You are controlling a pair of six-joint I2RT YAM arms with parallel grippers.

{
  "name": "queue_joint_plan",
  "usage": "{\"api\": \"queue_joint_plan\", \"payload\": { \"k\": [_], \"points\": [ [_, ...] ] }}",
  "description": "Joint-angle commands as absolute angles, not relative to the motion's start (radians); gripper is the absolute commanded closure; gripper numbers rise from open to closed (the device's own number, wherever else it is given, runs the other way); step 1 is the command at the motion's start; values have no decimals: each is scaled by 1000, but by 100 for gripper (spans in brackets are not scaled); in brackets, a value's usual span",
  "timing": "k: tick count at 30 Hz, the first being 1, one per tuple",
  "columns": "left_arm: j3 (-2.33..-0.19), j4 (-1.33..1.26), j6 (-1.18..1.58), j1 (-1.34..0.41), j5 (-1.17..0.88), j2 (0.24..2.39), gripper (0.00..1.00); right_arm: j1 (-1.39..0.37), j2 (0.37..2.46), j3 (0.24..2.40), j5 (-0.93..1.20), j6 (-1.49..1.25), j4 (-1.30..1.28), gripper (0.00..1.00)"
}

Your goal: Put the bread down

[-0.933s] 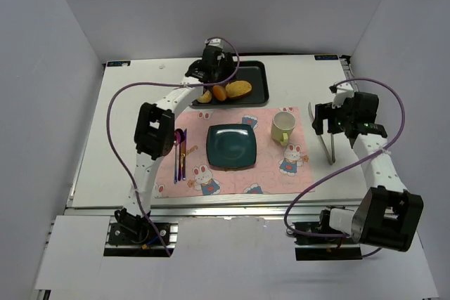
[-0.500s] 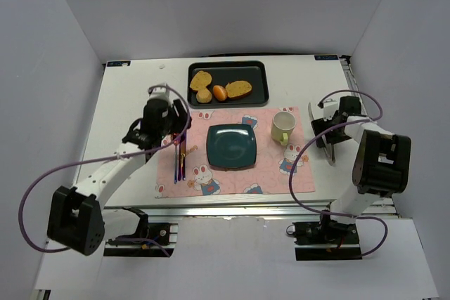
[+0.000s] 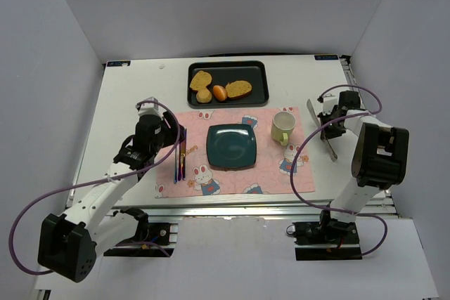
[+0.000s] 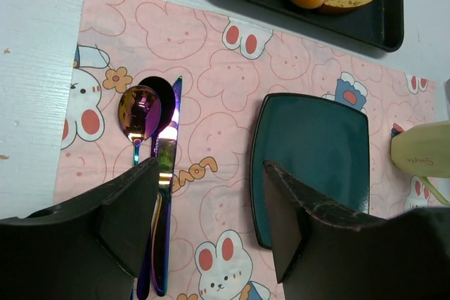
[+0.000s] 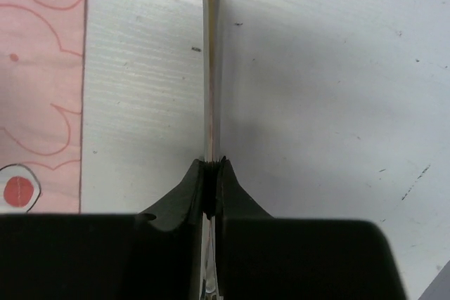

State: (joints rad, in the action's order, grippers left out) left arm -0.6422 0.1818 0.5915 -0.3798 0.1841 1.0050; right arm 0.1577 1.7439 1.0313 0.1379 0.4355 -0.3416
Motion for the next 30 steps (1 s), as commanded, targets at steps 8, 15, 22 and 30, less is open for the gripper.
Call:
{"api": "queue_joint_plan", "payload": {
  "k": [8,15,22,30],
  "points": [
    [-675,232,603,-377,207,946,30,-23,1565,1369,322,569,-512,71],
    [-664,262,614,-377,230,901,30,-264,1664,1609,316,647,-578,60],
    [-631,310,638,-377,253,829,30,-437,1813,1781,281,700,-603,57],
    [-614,345,666,-377,279,773,30,-549,1974,1930,238,621,-614,56]
  ]
}}
